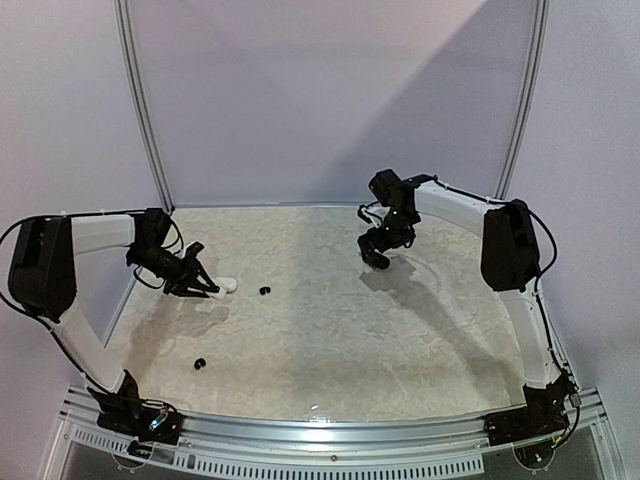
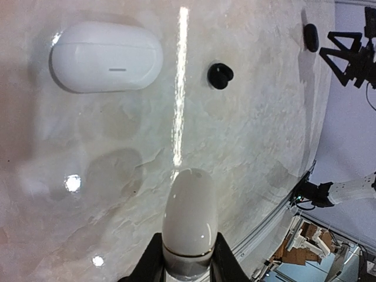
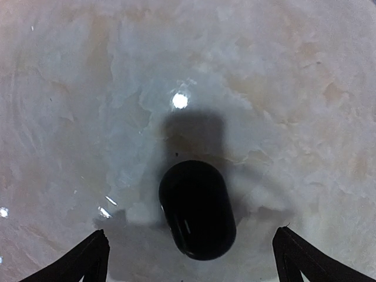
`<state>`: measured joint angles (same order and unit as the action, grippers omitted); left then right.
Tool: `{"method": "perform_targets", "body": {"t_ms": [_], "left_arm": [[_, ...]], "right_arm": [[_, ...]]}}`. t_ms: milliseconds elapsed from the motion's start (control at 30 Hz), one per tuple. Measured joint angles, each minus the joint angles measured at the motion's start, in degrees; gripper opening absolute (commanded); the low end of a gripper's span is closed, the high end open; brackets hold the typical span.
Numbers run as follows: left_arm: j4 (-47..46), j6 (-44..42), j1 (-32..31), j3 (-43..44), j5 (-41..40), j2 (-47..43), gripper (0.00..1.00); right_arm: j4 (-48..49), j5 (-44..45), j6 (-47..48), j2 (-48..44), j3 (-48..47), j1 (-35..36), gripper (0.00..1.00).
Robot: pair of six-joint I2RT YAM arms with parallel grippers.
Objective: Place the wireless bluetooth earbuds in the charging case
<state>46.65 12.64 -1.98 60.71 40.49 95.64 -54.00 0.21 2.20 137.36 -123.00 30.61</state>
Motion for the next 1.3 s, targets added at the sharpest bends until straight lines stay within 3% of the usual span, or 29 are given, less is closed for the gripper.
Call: {"method": "perform_targets", "body": {"t_ms": [400,467,633,800,900,1067,1300], "left_arm": [[-1.0,-0.9,3.4,1.2,1.0,12.2,0.01],[-1.0,-1.0,3.5,1.2,1.6,12.7,0.10],[-0.8,-1.6,3.7,1.4,1.5,13.3,0.51],[-1.0,-1.3,3.9,1.0,-0.4,12.7,0.74],[-1.1,-1.1,3.9,0.1,-1.8,10.9,0.81],[-1.3,-0.6,3.9,-1.7,-6.0,7.2,0.87],[-1.2,-0.6,3.9,-4.2,-11.7,-0.3,0.88]], "right_arm": [[-1.1,-4.6,8.2,5.4,-1.2,-0.2,0.89],[-1.1,-4.6,8.9,5.4,-1.2,-0.3,0.88],[-1.1,-4.6,10.1,5.4,-1.2,-0.3,0.84],[-1.0,-4.6,10.9,5.4,-1.2,-0.3,0.77],[-0.9,-4.6,11.5,5.4,-1.2,-0.4,0.67],[-0.7,-4.3,12.0,5.5,-1.2,-0.7,0.38],[-0.4,-4.2,12.8,5.5,-1.0,-1.0,0.24]]}}
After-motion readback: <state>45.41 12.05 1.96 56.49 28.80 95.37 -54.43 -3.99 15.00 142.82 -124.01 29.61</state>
